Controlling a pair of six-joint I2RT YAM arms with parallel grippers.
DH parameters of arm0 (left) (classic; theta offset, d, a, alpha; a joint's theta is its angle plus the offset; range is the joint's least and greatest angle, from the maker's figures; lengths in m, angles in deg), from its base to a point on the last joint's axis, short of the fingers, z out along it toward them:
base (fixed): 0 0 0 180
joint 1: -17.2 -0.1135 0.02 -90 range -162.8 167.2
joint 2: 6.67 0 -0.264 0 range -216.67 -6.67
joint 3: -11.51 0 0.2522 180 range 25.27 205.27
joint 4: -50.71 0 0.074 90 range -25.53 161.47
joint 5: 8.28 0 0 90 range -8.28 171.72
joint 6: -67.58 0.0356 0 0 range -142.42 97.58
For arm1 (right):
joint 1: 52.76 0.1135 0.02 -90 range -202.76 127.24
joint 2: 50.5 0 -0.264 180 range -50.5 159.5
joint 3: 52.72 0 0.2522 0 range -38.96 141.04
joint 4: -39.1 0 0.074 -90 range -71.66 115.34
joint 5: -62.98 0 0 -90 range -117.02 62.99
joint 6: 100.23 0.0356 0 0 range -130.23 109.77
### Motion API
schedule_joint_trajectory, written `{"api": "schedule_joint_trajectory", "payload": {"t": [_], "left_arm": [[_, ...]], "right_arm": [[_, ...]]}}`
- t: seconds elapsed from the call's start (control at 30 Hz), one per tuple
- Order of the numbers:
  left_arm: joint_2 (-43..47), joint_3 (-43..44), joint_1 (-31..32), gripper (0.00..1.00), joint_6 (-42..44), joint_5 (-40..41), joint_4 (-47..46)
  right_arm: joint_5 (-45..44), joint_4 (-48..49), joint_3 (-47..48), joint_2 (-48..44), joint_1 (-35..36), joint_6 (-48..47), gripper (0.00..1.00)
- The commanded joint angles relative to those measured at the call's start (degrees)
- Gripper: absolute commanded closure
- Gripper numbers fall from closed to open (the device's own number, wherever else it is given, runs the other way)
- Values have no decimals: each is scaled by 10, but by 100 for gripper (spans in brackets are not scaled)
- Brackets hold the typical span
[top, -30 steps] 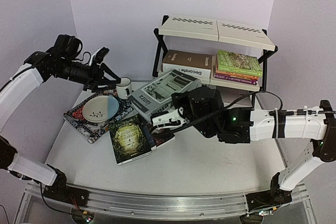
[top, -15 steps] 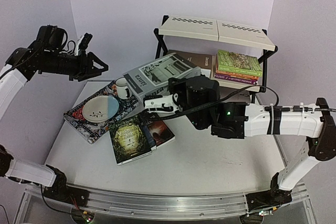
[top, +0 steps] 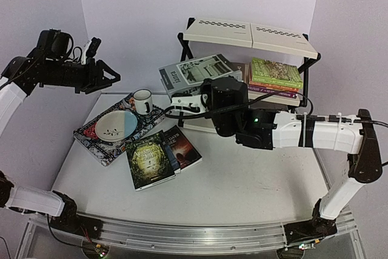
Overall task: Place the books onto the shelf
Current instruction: Place the book on the book pile on the shelf.
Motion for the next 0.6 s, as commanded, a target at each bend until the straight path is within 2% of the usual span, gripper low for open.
{"api": "schedule_joint_trajectory", "payload": {"t": [0.0, 0.23, 0.57], "left_arm": [[15, -5, -2, 53, -1, 11, -7], [11, -17, -2, 54, -8, 4, -9], [15, -42, -2, 54, -18, -6, -23]], "right_arm": [[-47, 47, 36, -3, -29, 8, 81], [-56, 40, 36, -1, -65, 13, 81], [-101, 7, 112, 67, -106, 47, 79]]}}
